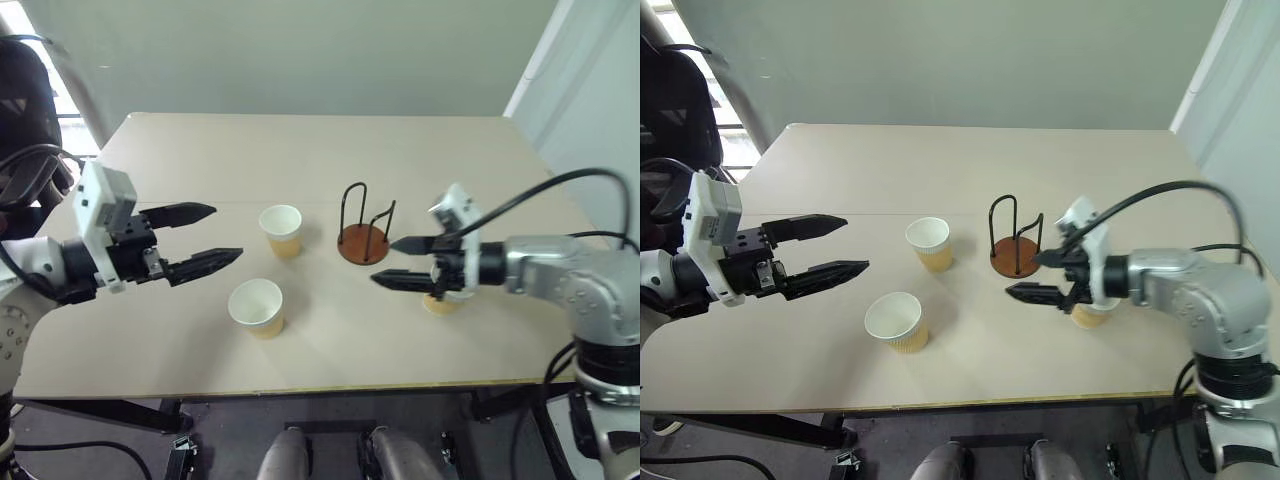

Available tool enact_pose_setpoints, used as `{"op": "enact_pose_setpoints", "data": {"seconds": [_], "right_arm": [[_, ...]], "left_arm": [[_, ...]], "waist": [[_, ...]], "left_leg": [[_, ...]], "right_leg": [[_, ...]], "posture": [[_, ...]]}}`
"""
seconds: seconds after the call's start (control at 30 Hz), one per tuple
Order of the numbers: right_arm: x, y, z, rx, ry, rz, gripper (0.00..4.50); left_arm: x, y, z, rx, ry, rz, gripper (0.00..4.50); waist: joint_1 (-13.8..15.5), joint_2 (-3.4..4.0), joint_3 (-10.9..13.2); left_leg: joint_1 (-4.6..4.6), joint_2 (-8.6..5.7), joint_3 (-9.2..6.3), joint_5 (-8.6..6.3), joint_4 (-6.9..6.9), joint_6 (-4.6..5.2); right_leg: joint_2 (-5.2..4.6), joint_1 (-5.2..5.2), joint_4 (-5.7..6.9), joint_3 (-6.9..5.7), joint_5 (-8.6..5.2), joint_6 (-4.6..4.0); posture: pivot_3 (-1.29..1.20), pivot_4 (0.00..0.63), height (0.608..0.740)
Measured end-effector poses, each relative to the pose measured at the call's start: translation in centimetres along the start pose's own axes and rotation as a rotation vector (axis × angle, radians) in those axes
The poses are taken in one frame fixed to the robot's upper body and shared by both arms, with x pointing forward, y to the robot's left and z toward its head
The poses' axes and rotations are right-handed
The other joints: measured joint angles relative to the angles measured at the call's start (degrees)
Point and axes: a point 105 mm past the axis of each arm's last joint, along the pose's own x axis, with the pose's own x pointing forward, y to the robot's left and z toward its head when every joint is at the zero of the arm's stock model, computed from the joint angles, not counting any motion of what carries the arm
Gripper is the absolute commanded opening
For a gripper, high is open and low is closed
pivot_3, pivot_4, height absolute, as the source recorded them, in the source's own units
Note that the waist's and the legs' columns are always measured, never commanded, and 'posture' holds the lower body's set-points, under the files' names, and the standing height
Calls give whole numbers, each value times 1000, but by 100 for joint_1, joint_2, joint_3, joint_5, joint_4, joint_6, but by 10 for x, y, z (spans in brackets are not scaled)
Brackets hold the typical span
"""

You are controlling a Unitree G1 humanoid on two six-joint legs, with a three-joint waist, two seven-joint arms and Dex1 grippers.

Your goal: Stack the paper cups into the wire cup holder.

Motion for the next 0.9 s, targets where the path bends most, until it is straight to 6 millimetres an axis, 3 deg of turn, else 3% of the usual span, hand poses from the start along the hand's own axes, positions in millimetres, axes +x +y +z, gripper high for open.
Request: {"op": "enact_pose_setpoints", "data": {"seconds": [0.2, 0.4, 0.83, 0.9], "right_arm": [[12, -26, -23, 82, 56, -145, 4500], [31, -38, -26, 117, 8, -205, 4500], [58, -46, -1, 86, -154, -261, 4500], [58, -47, 1, 78, -164, -269, 4095]], "left_arm": [[-1, -7, 1, 12, 8, -45, 4445], [-6, -11, -2, 19, 23, -28, 4445], [-9, -16, 0, 19, 26, -9, 4445], [-9, -15, -1, 18, 27, -6, 4500]], "waist": [[44, -5, -3], [31, -6, -4], [31, -6, -4], [31, -6, -4]], "left_leg": [[-3, 0, -2, -9, -1, -3], [-2, 1, -1, -11, -13, -6], [-4, 2, -2, -14, -16, -12], [-4, 2, -2, -15, -16, -13]], "right_leg": [[0, -7, 2, 1, -2, -3], [0, -19, 11, 0, -2, -8], [0, -28, 13, 0, 2, -25], [0, -28, 13, 0, 2, -26]], "posture": [[0, 150, 740], [0, 150, 740], [0, 150, 740], [0, 150, 740]]}}
